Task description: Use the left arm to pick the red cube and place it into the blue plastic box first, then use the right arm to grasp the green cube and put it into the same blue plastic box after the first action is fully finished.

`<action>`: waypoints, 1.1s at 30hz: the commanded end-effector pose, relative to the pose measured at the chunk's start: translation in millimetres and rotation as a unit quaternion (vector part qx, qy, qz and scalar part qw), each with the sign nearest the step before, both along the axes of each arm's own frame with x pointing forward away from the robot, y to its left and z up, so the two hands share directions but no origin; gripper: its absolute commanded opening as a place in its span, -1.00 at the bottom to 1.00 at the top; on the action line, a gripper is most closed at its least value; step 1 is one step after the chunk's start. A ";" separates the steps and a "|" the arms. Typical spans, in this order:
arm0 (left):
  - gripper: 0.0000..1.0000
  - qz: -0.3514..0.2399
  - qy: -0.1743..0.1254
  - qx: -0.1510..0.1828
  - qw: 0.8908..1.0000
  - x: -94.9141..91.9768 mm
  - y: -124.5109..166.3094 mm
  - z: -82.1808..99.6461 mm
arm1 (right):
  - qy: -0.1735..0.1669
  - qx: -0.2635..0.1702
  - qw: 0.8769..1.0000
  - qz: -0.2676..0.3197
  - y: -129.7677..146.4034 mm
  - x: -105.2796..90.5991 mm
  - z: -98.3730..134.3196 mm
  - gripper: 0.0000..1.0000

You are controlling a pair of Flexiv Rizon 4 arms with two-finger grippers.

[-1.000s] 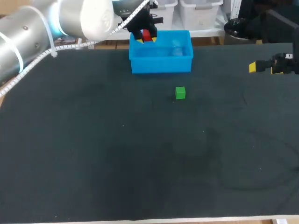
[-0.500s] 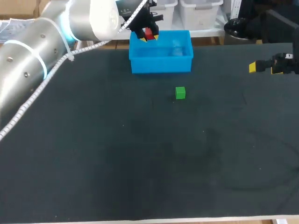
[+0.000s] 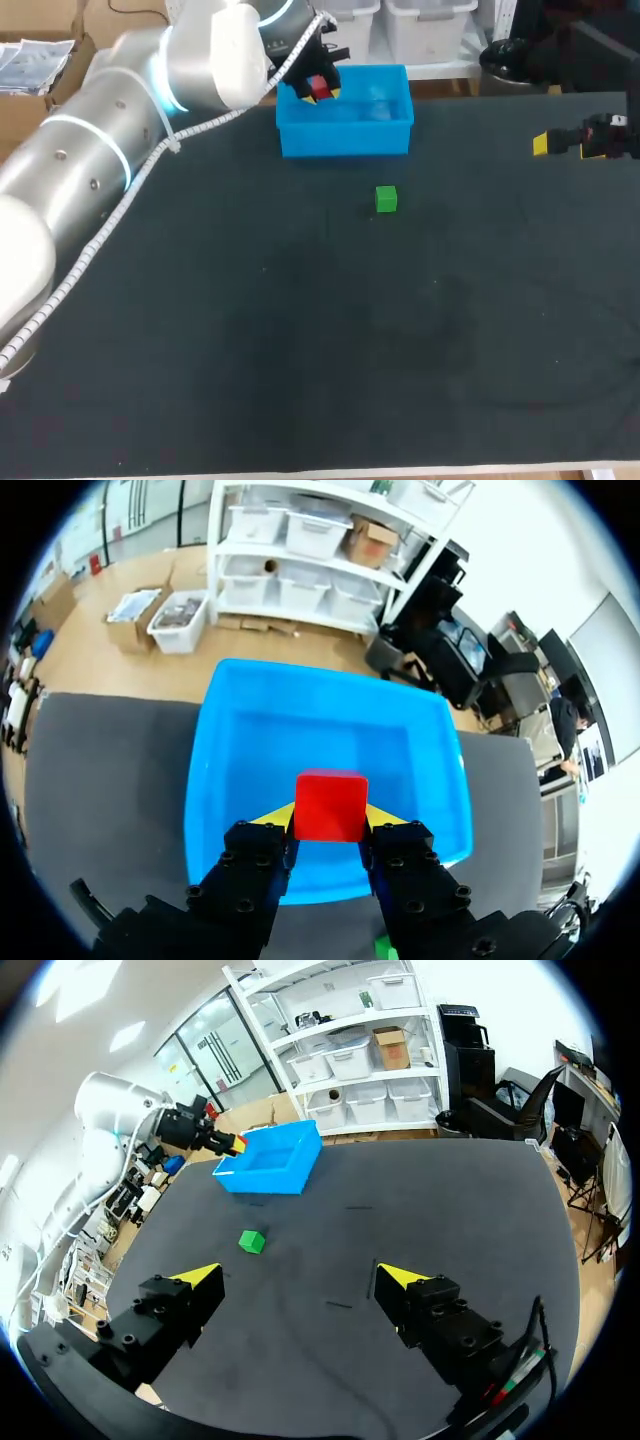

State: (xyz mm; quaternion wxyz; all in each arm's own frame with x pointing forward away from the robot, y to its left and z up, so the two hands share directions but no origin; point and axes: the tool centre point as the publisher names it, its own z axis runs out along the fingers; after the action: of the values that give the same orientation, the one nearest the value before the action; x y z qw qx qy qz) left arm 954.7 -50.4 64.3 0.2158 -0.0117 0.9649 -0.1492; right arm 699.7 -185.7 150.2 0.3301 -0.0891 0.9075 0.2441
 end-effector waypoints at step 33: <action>1.00 -0.100 -0.015 0.020 0.995 -52.2 0.8 57.1 | 0.000 0.000 1.000 0.000 0.0 -0.1 0.0 1.00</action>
State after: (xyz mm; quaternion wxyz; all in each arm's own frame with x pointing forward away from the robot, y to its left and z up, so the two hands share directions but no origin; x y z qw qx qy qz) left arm 929.2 -59.2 114.6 0.1965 0.0914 0.9646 -0.1501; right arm 699.7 -185.7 150.2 0.3301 -0.0891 0.9075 0.2441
